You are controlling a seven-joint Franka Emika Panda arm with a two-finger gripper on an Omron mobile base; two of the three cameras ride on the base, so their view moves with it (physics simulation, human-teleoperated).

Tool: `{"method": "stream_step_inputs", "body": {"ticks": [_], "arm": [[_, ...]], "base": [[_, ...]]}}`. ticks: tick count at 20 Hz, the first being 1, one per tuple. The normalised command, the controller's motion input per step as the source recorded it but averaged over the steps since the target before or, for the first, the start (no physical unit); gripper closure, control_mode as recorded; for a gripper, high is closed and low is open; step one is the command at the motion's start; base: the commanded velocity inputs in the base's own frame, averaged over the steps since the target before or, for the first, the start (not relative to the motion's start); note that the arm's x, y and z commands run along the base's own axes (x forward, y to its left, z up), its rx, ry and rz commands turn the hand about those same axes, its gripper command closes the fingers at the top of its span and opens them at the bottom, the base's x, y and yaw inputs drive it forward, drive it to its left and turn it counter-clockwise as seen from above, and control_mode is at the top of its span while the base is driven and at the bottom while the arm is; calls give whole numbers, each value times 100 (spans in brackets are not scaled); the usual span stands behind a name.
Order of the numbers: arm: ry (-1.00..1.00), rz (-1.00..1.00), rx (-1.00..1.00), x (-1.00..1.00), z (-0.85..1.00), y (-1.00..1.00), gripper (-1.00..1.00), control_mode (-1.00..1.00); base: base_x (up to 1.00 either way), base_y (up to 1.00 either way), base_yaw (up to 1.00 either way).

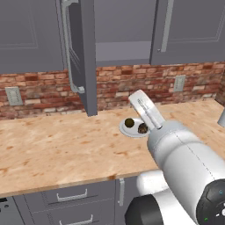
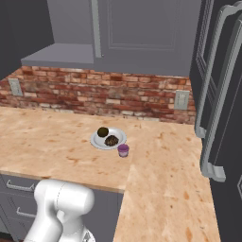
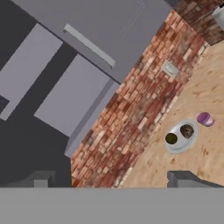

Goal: Pick the avocado and bread from the counter and place them on the plate. Then pick the jam from the cabinet and place it next to the plate. Lastly close the cabinet door.

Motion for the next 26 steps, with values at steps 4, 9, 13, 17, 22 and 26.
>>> {"method": "stream_step_inputs", "body": {"ticks": [4,9,13,17,22,26], "arm": [[0,-6,-13,-14,0,33,-100,-100],[0,-7,-13,-2,-2,35,-100,-100],[0,-8,-13,0,-6,34,-100,-100],[0,-9,-14,1,-13,39,-100,-100],[0,-10,-14,17,-15,32,-100,-100],[0,-10,-11,37,-6,25,-100,-100]], "base": [[0,0,0],[0,0,0],[0,0,0],[0,0,0],[0,0,0],[0,0,0]]}}
